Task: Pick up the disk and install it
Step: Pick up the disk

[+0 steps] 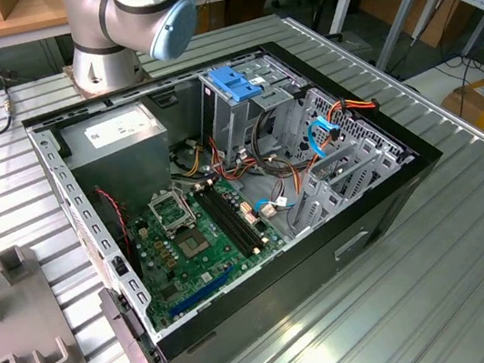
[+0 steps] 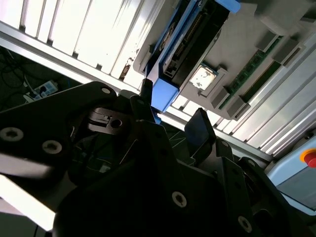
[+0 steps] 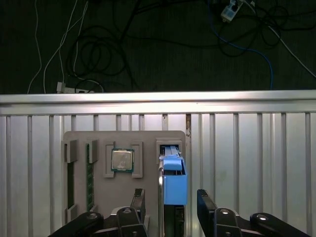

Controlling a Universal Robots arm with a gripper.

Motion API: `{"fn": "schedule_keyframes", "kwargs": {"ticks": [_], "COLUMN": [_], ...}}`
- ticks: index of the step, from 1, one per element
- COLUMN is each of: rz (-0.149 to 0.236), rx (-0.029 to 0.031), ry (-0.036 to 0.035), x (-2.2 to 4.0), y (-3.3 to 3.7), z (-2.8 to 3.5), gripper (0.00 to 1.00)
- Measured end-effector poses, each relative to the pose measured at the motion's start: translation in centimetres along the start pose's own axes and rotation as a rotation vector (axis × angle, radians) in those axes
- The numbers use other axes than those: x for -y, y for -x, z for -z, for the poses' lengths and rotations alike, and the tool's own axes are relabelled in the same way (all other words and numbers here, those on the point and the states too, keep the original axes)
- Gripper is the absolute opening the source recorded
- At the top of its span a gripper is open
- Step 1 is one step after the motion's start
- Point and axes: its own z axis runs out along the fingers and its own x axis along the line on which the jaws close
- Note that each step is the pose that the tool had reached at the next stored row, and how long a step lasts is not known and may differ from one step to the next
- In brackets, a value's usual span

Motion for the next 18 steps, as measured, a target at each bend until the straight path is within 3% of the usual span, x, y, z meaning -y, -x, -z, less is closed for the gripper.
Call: {"fn": "schedule_keyframes", "kwargs": {"ticks": [18], "rz": [0.0], "rx": [-0.0001], "ry": [-0.0009], "x": [0.01], "y": [0.03], "z": [-0.5], "gripper": [0.54]}}
